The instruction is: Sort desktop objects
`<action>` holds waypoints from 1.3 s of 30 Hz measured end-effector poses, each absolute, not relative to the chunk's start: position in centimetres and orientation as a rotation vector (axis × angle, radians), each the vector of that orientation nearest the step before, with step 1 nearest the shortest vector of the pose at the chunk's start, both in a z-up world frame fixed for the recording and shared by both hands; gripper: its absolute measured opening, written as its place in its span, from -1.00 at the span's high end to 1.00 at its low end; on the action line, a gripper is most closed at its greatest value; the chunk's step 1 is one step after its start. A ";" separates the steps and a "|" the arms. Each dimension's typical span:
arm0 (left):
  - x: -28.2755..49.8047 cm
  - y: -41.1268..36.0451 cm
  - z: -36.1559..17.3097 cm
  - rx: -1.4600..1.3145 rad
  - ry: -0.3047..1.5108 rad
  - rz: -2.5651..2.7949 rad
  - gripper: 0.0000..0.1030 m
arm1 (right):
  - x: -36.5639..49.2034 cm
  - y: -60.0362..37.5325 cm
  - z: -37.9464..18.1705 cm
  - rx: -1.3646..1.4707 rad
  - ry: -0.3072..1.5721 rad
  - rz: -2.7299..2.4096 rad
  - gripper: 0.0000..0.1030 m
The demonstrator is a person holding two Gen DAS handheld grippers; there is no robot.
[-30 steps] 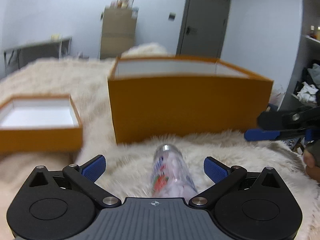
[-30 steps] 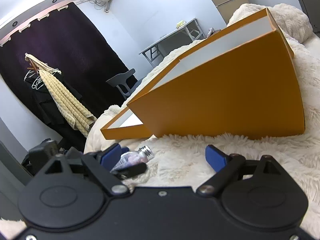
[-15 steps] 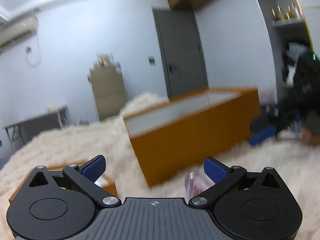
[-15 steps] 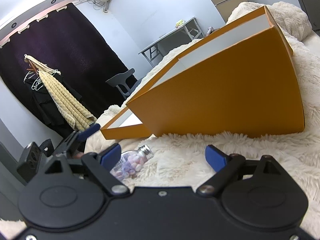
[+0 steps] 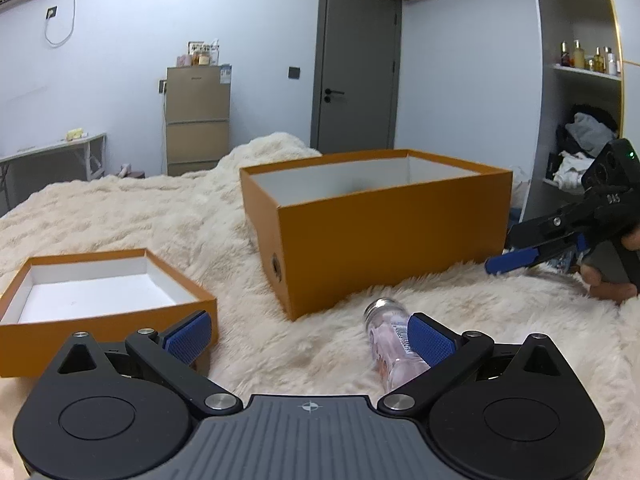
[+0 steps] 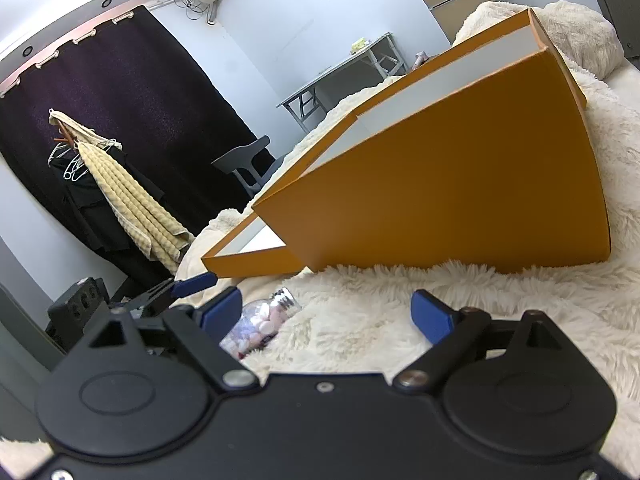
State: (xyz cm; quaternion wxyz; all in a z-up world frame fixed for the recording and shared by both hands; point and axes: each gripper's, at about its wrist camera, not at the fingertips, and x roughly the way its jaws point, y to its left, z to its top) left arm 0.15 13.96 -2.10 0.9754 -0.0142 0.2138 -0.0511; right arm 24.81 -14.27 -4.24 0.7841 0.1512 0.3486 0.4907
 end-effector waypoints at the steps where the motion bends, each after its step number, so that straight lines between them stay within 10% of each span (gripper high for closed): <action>1: -0.1 14.1 -2.1 -0.027 0.437 -0.104 -1.00 | 24.8 -14.2 -4.3 0.326 0.754 1.059 -0.77; 39: 0.1 12.1 -3.8 0.017 0.504 -0.243 -1.00 | 25.1 -14.3 -4.5 0.324 0.776 1.069 -0.77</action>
